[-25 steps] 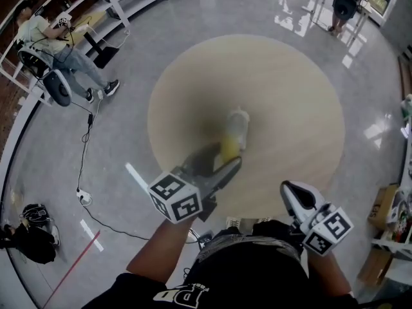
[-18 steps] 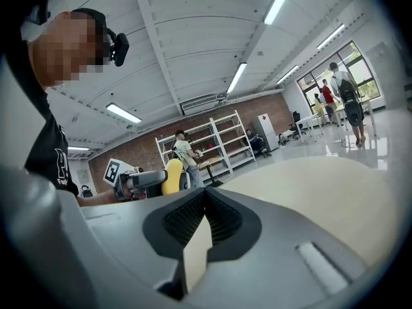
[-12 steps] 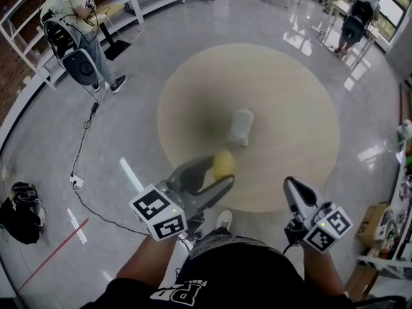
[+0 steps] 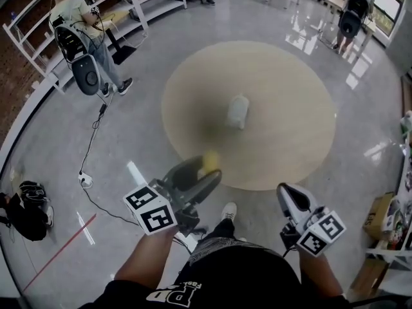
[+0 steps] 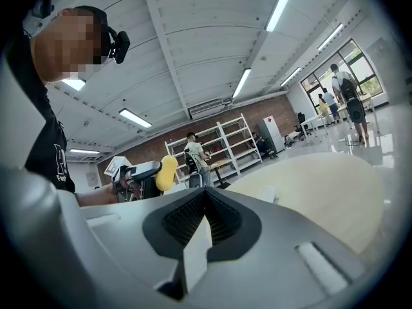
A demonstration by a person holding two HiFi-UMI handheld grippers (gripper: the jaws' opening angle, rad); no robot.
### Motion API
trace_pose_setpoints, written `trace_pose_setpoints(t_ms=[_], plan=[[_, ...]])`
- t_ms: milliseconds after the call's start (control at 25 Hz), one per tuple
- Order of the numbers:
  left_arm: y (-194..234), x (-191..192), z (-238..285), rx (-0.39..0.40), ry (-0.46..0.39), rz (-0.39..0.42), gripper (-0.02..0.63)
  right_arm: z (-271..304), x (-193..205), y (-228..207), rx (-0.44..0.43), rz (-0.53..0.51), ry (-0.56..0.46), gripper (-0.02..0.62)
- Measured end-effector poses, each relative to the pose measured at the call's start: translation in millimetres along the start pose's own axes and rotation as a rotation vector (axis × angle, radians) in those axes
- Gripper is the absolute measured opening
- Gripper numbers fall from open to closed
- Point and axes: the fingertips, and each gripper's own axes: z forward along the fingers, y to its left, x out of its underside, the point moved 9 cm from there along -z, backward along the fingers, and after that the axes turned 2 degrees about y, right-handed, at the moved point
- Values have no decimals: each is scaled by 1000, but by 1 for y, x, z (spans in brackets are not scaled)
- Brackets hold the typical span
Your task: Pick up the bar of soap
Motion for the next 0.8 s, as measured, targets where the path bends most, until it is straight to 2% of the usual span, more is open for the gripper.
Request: trace_pose_setpoints(t_ms=[120, 320, 800], plan=[[-16, 16, -6, -3, 2, -38, 267, -19, 9, 7, -13, -19, 14, 5], [-40, 40, -32, -37, 16, -56, 267, -40, 16, 23, -34, -52, 20, 5], [-84, 58, -56, -23, -17, -19, 267, -78, 25, 52, -29, -79, 18, 5]])
